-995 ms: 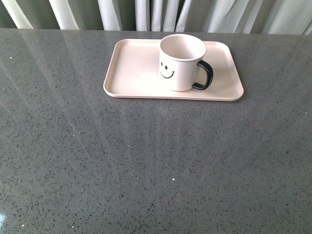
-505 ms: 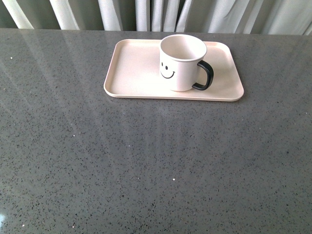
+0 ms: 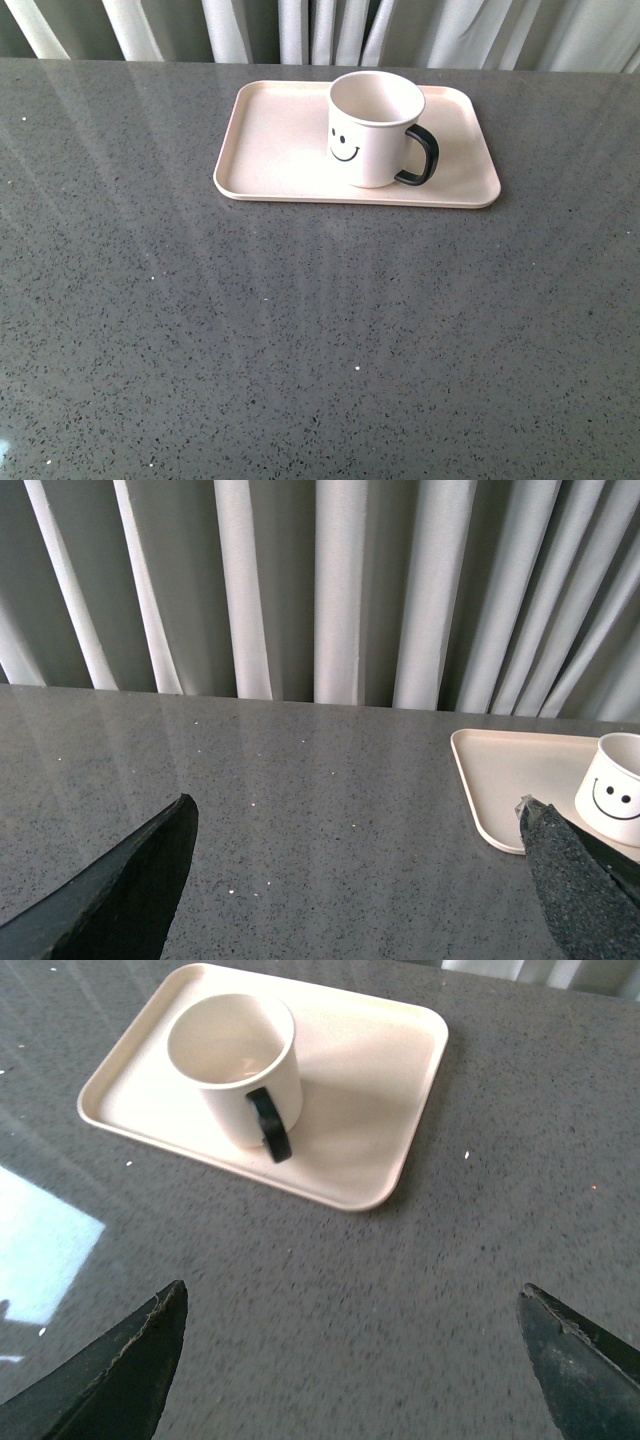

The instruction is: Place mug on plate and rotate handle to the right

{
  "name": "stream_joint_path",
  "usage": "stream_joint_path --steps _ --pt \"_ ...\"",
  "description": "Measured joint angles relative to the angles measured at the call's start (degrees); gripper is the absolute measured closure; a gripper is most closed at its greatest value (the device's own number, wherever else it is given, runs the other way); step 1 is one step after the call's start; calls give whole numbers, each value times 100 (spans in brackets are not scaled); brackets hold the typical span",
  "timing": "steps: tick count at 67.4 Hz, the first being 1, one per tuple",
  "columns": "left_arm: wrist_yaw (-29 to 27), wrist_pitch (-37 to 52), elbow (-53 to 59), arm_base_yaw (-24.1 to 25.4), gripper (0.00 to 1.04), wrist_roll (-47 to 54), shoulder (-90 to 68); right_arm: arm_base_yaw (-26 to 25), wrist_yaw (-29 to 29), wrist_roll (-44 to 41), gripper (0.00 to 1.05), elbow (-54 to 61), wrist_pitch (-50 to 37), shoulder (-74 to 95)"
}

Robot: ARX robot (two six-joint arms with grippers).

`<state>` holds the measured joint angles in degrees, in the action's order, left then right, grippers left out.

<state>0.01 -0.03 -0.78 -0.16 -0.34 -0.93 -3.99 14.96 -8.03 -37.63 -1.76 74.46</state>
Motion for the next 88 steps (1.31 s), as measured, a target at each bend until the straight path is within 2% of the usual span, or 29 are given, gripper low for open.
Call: stream_joint_path --steps 17,31,41,62,88 --pt "0 0 0 0 9 0 2 638 -282 831 9 -2328 358 2824" --pt "0 0 0 0 9 0 2 942 -452 1753 9 -4022 892 3960" --pt "0 0 0 0 9 0 2 1073 -555 2140 9 -4815 1263 4387" --pt "0 0 0 0 9 0 2 1233 -643 2636 9 -4994 1486 4695" --pt "0 0 0 0 9 0 2 1255 -741 2802 9 -5106 1622 5147"
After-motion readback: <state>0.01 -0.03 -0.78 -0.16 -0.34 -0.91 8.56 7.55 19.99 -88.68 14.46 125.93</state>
